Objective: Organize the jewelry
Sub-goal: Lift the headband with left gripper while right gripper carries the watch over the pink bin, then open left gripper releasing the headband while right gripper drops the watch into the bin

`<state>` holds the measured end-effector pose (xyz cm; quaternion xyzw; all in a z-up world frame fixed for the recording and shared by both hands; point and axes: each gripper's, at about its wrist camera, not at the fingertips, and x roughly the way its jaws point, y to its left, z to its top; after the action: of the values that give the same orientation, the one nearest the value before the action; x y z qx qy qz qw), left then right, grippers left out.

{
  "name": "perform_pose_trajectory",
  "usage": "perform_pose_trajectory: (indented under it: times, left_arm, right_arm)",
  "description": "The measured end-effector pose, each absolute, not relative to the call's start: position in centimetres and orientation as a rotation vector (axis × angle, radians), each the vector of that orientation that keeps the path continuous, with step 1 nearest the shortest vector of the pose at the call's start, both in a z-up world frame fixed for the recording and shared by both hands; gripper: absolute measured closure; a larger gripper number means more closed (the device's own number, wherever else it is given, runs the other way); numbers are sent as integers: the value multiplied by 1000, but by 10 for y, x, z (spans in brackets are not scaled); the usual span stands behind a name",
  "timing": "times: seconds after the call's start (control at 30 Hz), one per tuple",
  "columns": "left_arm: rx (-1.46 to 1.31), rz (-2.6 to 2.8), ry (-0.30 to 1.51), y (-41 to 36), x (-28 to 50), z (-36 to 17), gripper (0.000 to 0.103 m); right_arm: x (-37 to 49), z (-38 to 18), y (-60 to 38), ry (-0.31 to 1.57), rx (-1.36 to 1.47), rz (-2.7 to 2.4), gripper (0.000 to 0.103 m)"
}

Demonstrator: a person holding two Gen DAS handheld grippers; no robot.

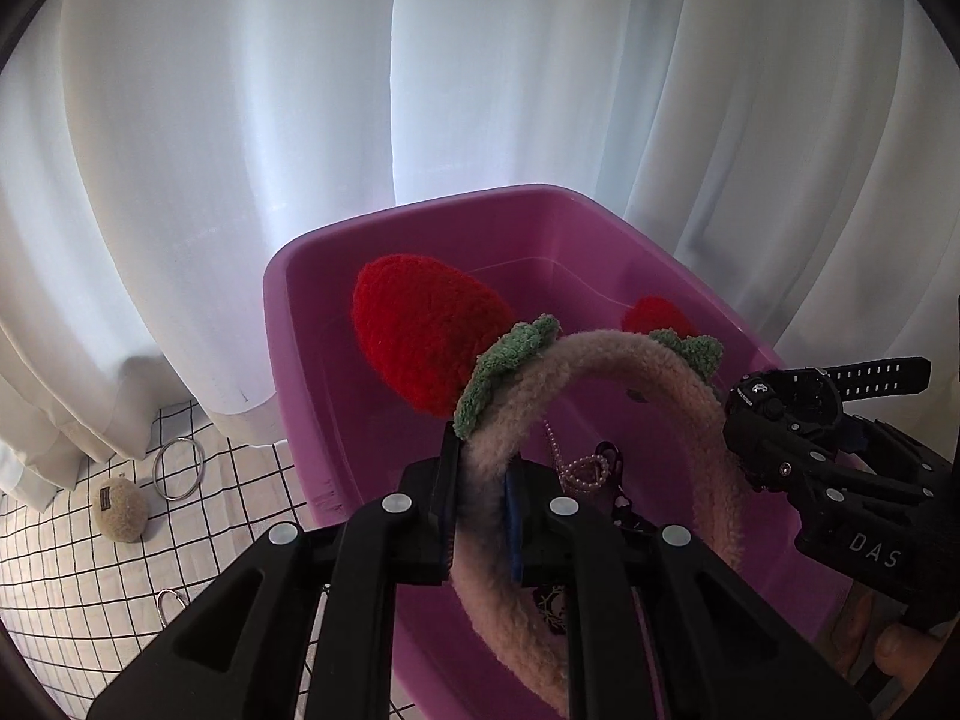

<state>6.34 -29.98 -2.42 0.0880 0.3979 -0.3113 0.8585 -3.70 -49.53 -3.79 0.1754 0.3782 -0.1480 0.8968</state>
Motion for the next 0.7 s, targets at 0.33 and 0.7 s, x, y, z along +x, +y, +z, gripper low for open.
perform_pose_trajectory:
  times: [0.33,0.7]
  left_arm:
    - [208,-629,897,-307,64,-37,66]
    - [203,-627,818,-302,52,-17,14]
  right_arm:
    - [-24,-42,-493,831,329,-311,29]
    - [-29,-33,-496,809,361,-315,29]
